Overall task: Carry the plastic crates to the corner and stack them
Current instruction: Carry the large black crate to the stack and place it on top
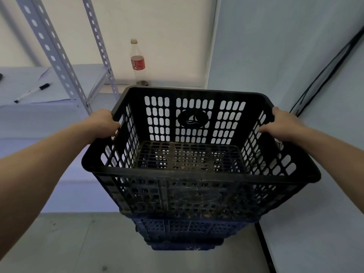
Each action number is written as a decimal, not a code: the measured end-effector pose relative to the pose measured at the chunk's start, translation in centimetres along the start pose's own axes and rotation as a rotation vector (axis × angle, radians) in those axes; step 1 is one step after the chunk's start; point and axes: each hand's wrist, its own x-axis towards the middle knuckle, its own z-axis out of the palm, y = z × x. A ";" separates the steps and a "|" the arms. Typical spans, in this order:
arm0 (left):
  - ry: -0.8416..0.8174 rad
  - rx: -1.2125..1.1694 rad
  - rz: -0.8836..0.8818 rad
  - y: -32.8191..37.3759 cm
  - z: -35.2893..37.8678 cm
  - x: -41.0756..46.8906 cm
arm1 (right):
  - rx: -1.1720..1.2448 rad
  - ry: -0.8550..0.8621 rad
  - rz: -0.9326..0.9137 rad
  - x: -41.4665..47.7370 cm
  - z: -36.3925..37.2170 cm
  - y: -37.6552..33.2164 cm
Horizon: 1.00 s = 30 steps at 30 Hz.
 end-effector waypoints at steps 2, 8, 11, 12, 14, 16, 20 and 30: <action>0.014 0.051 0.016 -0.5 0.2 -0.5 | -0.003 0.009 -0.010 0.2 0.2 -0.2; 0.060 0.106 0.041 -0.7 0.4 -0.5 | -0.092 0.066 -0.010 -0.6 0.7 -0.4; 0.047 0.109 0.029 -0.6 0.5 -0.5 | -0.160 0.128 -0.005 -1.1 1.0 -0.1; 0.043 0.103 0.026 -0.6 0.6 -0.6 | -0.180 0.140 -0.004 -1.1 1.1 -0.2; 0.047 0.094 0.030 -0.5 0.8 -0.8 | -0.181 0.157 0.004 -1.0 1.0 -0.5; 0.063 0.105 0.029 -0.5 0.8 -0.9 | -0.192 0.159 0.012 -0.9 0.9 -1.1; 0.080 0.121 0.028 -0.3 0.7 -1.3 | -0.230 0.142 0.029 -1.4 1.1 -1.6; 0.053 0.117 0.002 -1.2 0.6 -0.1 | -0.231 0.122 0.006 -0.7 1.0 -2.7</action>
